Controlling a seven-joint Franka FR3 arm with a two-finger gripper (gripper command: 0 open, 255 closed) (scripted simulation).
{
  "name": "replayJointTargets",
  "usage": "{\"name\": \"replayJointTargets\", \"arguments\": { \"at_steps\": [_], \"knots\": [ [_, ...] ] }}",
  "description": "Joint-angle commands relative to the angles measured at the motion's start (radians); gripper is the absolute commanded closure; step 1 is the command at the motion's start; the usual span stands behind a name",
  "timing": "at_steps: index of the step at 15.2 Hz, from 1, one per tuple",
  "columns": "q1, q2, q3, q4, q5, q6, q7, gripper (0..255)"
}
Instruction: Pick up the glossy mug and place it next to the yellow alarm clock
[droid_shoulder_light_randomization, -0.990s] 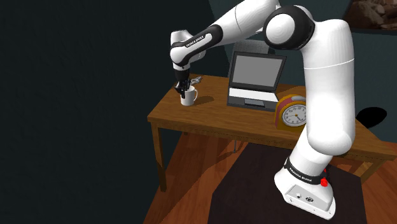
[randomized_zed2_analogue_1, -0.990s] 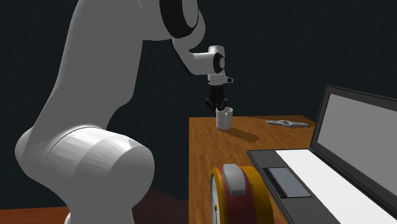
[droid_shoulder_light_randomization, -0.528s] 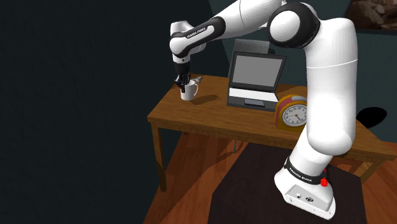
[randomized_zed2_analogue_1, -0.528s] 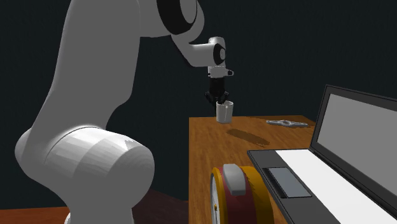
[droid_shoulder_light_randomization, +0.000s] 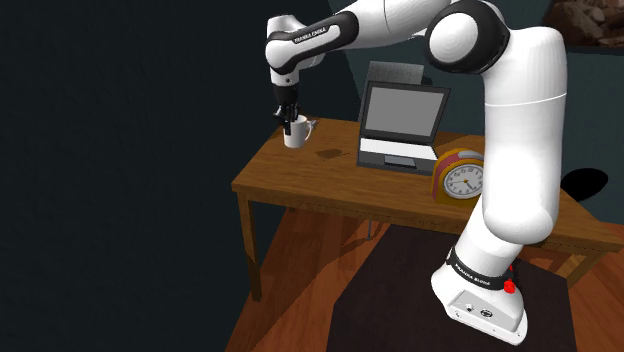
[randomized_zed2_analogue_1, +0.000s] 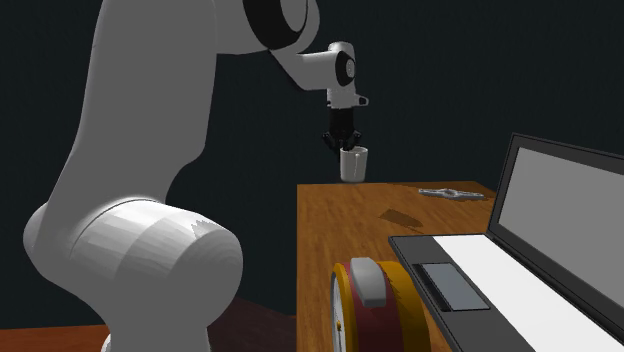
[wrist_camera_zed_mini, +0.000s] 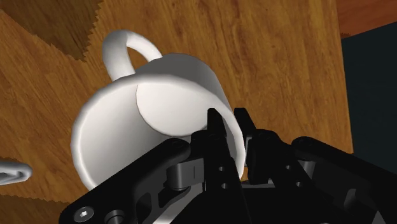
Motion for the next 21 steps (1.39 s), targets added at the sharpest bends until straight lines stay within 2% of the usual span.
{"name": "replayJointTargets", "arguments": {
  "at_steps": [1,21],
  "knots": [
    [0.000,-0.005,0.000,0.021,0.000,-0.026,-0.001,255],
    [0.001,0.003,0.000,0.302,0.003,-0.299,-0.015,255]
  ]
}}
